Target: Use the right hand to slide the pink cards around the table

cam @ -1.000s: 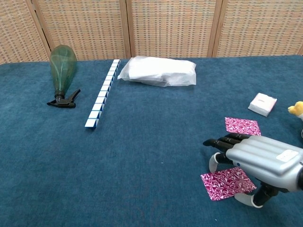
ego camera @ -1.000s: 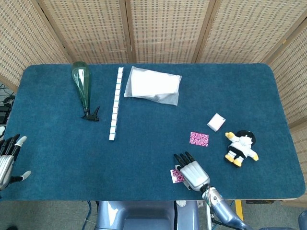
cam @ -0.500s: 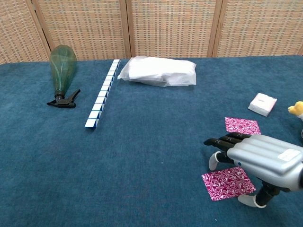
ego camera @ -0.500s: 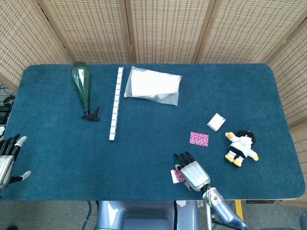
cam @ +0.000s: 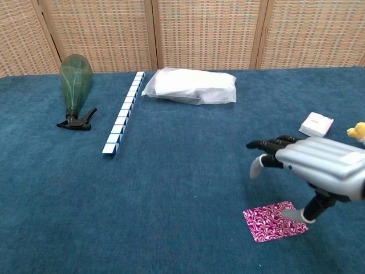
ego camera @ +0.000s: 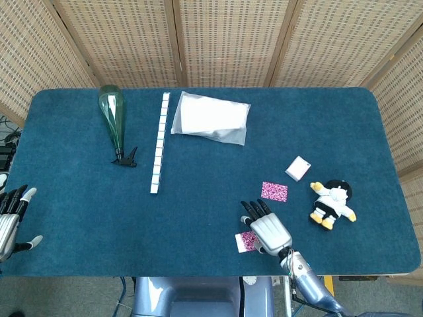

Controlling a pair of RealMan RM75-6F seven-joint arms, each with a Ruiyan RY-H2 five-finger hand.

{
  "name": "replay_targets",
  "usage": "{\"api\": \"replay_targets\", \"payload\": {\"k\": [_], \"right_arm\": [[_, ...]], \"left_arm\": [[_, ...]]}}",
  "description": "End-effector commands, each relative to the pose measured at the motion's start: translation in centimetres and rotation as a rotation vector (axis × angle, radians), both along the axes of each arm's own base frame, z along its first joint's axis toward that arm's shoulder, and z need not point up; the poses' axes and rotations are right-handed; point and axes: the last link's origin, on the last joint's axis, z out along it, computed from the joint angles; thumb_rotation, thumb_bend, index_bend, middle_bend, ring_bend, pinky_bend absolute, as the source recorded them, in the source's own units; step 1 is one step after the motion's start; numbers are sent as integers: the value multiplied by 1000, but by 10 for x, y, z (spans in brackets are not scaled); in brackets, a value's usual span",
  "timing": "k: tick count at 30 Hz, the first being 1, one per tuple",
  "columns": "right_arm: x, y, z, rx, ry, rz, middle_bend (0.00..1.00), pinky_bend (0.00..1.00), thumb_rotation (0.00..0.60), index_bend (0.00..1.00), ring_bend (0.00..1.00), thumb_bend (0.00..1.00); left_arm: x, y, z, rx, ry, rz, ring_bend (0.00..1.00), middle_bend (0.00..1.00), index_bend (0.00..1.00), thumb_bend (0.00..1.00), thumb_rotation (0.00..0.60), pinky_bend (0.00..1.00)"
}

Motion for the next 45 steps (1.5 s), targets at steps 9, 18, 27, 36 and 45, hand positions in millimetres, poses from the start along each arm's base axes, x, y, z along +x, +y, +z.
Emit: {"api": "replay_targets", "payload": {"k": [9, 18, 27, 36, 45], "right_arm": [[-16, -83, 30, -185, -44, -179, 0, 19, 600, 248, 0, 311], [-51, -106, 15, -182, 2, -310, 0, 19, 600, 258, 0, 311], [-52, -107, 2, -153, 7, -322, 0, 19, 600, 280, 0, 311], [-51, -109, -2, -146, 31, -318, 0, 19, 600, 283, 0, 311], [-55, -109, -6, -133, 62, -327, 0, 19, 600, 283, 0, 311]], "left_arm": [[0, 1, 0, 0, 2, 1, 0, 0, 0, 8, 600, 0], [0, 1, 0, -4, 13, 6, 0, 0, 0, 8, 600, 0], [0, 1, 0, -3, 13, 8, 0, 0, 0, 8, 600, 0], [0, 1, 0, -3, 12, 8, 0, 0, 0, 8, 600, 0], [0, 1, -1, -2, 14, 9, 0, 0, 0, 7, 600, 0]]}}
